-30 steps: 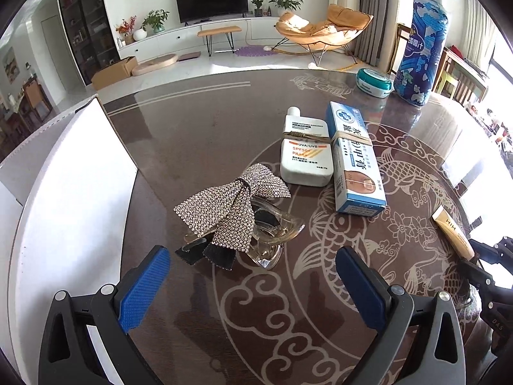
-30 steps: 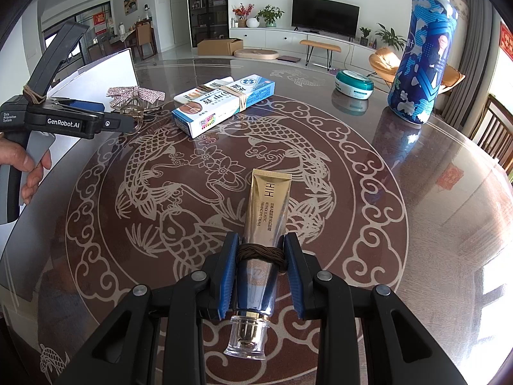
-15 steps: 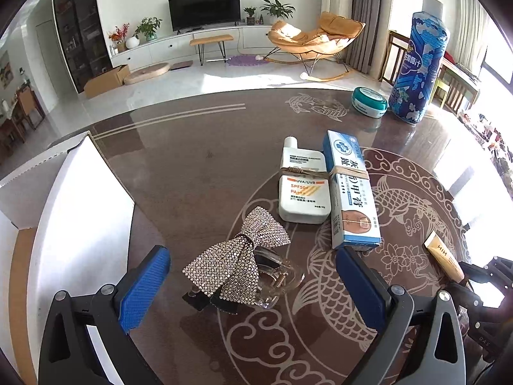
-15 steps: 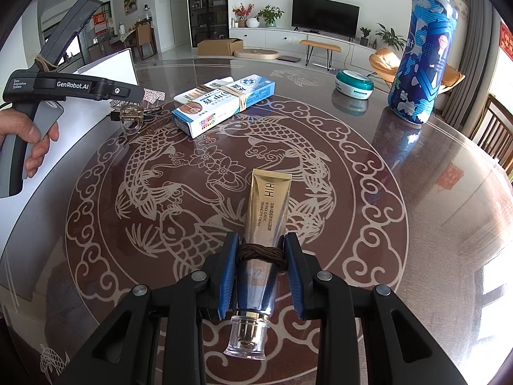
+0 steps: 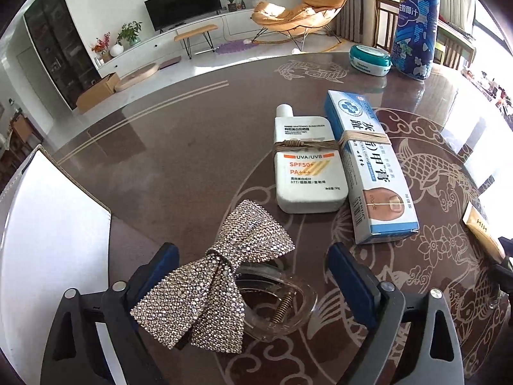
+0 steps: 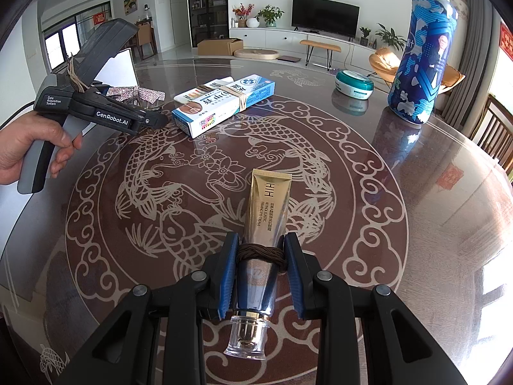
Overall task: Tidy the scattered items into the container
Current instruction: 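Close the left tool on the rhinestone bow clip while the right tool holds the tube, then carry the bow clip in the left tool while the right tool carries the tube to the white box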
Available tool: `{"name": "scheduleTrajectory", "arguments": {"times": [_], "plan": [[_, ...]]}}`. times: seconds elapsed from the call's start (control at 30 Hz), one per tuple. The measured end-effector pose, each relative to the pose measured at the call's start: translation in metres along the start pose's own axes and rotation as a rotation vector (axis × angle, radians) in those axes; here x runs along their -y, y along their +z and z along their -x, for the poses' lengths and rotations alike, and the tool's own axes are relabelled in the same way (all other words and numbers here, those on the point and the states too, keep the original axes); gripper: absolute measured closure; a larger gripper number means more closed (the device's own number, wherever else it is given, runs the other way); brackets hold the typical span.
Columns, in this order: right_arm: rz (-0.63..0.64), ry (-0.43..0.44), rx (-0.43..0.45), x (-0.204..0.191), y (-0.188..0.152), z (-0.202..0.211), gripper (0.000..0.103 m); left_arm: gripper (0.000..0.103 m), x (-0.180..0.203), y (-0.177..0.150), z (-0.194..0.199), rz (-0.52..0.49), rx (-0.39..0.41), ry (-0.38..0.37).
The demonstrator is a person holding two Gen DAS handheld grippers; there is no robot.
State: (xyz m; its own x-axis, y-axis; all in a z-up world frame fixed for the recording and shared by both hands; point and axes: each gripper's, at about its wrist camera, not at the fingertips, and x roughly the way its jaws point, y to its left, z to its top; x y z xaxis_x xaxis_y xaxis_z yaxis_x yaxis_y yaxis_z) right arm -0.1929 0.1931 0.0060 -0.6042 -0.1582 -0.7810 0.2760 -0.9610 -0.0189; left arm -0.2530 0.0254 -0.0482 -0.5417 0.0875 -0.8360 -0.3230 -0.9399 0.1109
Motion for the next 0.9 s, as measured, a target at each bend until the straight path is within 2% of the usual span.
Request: {"name": "scheduleTrajectory", "arguments": {"times": [0.03,0.1,0.17,0.3,0.43,0.7,0.9], "plan": [[0.000,0.000,0.000,0.000,0.000,0.000,0.073,0.042,0.001,0.001,0.001,0.009,0.002,-0.011],[0.000,0.000,0.000,0.000,0.000,0.000,0.073,0.043,0.007,0.000,0.004,-0.005,0.003,0.002],[0.000,0.000,0.000,0.000,0.000,0.000,0.073,0.055,0.015,-0.004,0.008,-0.022,0.011,0.004],[0.000,-0.001,0.000,0.000,0.000,0.000,0.073,0.055,0.026,-0.022,0.022,0.026,0.015,0.014],[0.001,-0.002,0.000,0.000,0.000,0.000,0.073,0.055,0.043,-0.049,0.043,0.085,0.016,-0.007],[0.001,-0.001,0.000,-0.001,0.000,0.000,0.073,0.055,0.078,-0.106,0.085,0.102,0.026,-0.044],[0.002,-0.003,0.000,0.000,0.000,0.001,0.073,0.054,0.087,-0.119,0.091,0.079,0.058,-0.020]]}}
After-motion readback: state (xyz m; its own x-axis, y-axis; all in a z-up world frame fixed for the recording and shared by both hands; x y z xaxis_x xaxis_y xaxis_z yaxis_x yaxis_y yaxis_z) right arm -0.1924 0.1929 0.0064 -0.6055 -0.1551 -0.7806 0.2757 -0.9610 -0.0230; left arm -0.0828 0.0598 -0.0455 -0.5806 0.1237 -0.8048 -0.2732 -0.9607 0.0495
